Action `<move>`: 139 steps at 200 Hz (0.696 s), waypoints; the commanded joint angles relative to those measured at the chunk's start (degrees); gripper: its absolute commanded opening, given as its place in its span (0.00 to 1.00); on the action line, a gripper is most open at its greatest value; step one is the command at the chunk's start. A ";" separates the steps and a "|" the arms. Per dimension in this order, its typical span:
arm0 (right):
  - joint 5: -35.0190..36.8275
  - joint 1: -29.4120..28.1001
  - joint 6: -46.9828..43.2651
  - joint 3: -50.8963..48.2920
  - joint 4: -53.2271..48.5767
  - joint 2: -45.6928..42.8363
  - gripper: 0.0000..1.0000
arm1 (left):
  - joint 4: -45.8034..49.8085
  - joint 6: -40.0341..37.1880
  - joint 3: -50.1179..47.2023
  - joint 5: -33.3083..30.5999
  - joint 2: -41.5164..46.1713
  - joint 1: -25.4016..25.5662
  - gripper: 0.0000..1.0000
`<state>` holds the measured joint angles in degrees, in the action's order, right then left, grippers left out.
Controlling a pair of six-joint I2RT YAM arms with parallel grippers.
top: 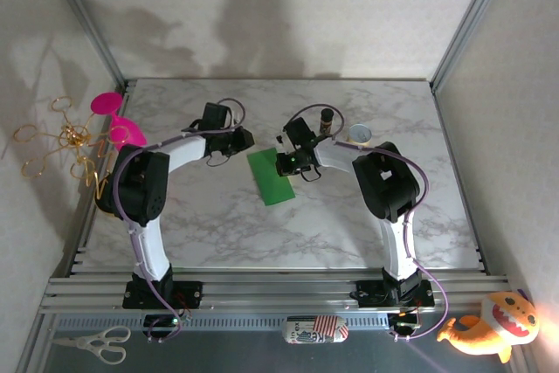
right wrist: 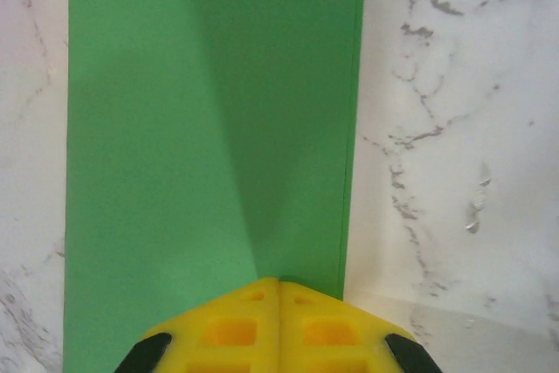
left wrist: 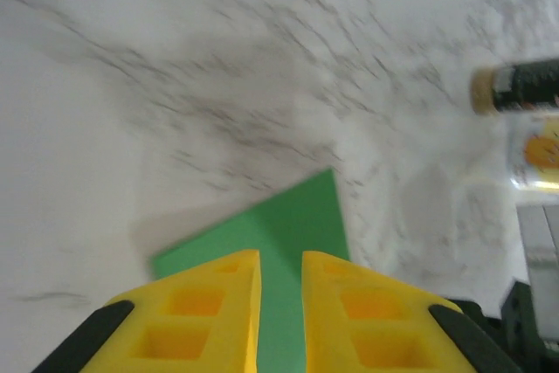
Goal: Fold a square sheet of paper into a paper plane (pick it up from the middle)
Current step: Move the square sheet of paper to the center of the table.
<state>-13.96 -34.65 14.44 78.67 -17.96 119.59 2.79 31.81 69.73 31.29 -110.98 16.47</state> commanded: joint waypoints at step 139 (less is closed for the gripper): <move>-6.86 3.80 1.56 3.36 -8.46 -4.13 0.13 | -1.70 3.70 -1.78 -1.62 -7.09 2.87 0.09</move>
<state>-18.46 -30.57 9.74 83.11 -25.61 120.42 -0.21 35.40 68.51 32.56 -117.36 19.64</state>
